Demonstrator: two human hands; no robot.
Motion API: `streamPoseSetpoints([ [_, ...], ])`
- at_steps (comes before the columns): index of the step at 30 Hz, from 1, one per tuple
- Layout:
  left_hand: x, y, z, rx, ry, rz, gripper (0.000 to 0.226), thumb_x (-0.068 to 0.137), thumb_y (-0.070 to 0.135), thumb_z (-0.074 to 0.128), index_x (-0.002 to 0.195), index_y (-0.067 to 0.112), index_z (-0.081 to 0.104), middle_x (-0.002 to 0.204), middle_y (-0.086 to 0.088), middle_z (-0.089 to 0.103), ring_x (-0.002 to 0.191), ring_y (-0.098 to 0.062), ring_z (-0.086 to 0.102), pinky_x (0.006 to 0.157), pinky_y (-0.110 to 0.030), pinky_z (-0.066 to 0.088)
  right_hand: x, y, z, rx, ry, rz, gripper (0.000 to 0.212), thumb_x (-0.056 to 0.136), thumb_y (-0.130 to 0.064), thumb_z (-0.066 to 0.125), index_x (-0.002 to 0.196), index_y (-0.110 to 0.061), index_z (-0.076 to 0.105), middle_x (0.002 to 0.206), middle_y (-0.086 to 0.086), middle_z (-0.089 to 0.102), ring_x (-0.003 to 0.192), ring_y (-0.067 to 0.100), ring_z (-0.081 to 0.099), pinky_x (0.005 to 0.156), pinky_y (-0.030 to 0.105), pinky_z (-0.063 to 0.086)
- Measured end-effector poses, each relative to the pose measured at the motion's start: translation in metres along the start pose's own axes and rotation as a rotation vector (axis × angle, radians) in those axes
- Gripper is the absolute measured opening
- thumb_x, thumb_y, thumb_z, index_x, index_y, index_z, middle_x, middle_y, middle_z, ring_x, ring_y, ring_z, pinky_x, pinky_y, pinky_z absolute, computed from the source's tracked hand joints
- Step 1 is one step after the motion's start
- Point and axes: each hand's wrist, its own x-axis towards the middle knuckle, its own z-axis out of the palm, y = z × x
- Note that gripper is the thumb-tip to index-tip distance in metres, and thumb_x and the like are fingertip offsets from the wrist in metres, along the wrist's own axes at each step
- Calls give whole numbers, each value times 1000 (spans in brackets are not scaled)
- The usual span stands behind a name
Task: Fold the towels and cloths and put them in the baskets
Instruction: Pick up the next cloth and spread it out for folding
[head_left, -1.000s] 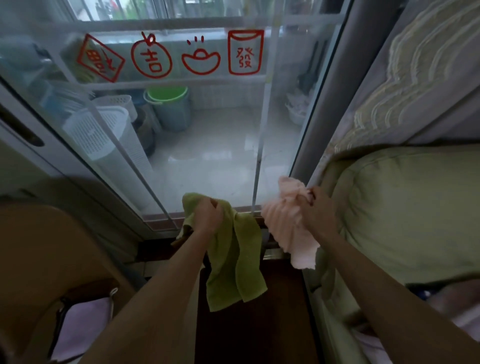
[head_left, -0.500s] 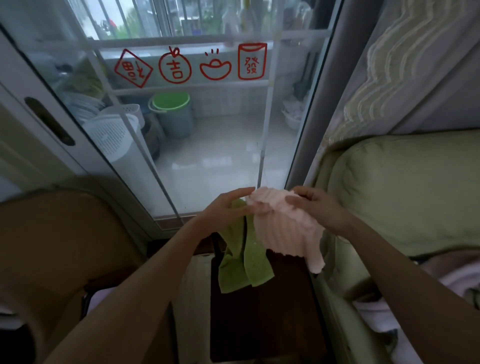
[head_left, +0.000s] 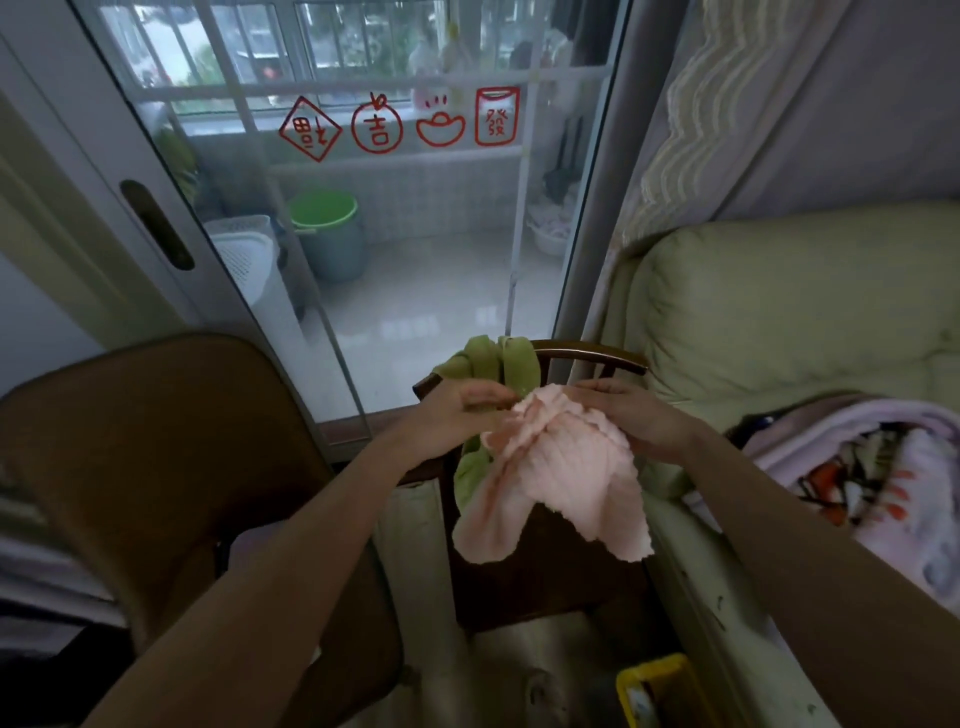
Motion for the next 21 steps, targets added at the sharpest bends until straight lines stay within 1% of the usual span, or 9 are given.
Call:
streamPoseSetpoints([
  [3, -15, -3, 11, -31, 33, -3, 25, 83, 28, 72, 106, 18, 72, 98, 6, 72, 92, -5, 66, 83, -18, 49, -5, 4, 8, 7, 9, 17, 18, 96, -13, 51, 98, -7, 68, 93, 6, 74, 84, 15, 69, 71, 21, 55],
  [7, -22, 0, 14, -121, 167, -11, 18, 85, 17, 69, 99, 5, 74, 85, -2, 72, 77, -6, 65, 72, -17, 49, -8, 4, 11, 2, -8, 53, 18, 94, -13, 53, 103, -6, 67, 99, 7, 73, 88, 15, 70, 72, 22, 55],
  [11, -20, 9, 14, -160, 179, -100, 25, 87, 26, 67, 105, 9, 72, 97, -5, 72, 89, -15, 67, 79, -24, 53, -5, 13, 6, -55, -56, 110, 27, 87, -23, 62, 109, -7, 66, 109, 10, 70, 94, 18, 68, 81, 27, 52],
  [13, -17, 15, 17, -175, 182, -137, 25, 88, 30, 65, 104, 12, 72, 92, 2, 72, 87, -11, 66, 74, -21, 51, -6, 15, 5, -155, -37, 123, 31, 89, -31, 60, 114, -13, 65, 113, 5, 69, 99, 17, 66, 84, 27, 50],
  [15, -14, 20, 23, -259, 192, -173, 20, 88, 29, 65, 99, 13, 72, 80, 7, 72, 72, -2, 67, 61, -14, 48, -10, 14, 8, -247, 24, 64, 34, 92, -42, 55, 119, -22, 61, 111, -6, 65, 103, 13, 62, 84, 25, 48],
  [17, -11, 25, 26, -321, 203, -215, 18, 88, 27, 66, 97, 13, 72, 76, 7, 72, 65, 0, 67, 55, -12, 48, -12, 17, 14, -287, -11, -47, 44, 86, -55, 58, 121, -28, 60, 114, -6, 63, 107, 15, 61, 88, 30, 50],
  [18, -9, 27, 26, -322, 204, -221, 17, 88, 27, 66, 97, 14, 72, 75, 7, 72, 64, 0, 67, 54, -11, 47, -11, 20, 18, -308, -32, -71, 48, 82, -57, 62, 121, -29, 60, 116, -4, 64, 106, 16, 62, 89, 34, 52],
  [19, -8, 29, 26, -305, 202, -215, 16, 89, 26, 65, 95, 14, 72, 73, 8, 71, 63, 0, 66, 54, -10, 47, -11, 23, 24, -313, -41, -78, 47, 81, -53, 68, 120, -27, 62, 114, -2, 67, 103, 17, 65, 87, 36, 55],
  [21, -5, 31, 25, -263, 195, -191, 12, 90, 23, 64, 93, 14, 72, 69, 12, 69, 60, 3, 63, 53, -9, 45, -8, 28, 29, -342, 8, -103, 32, 83, -32, 72, 108, -14, 68, 99, 4, 73, 90, 19, 70, 84, 40, 57],
])
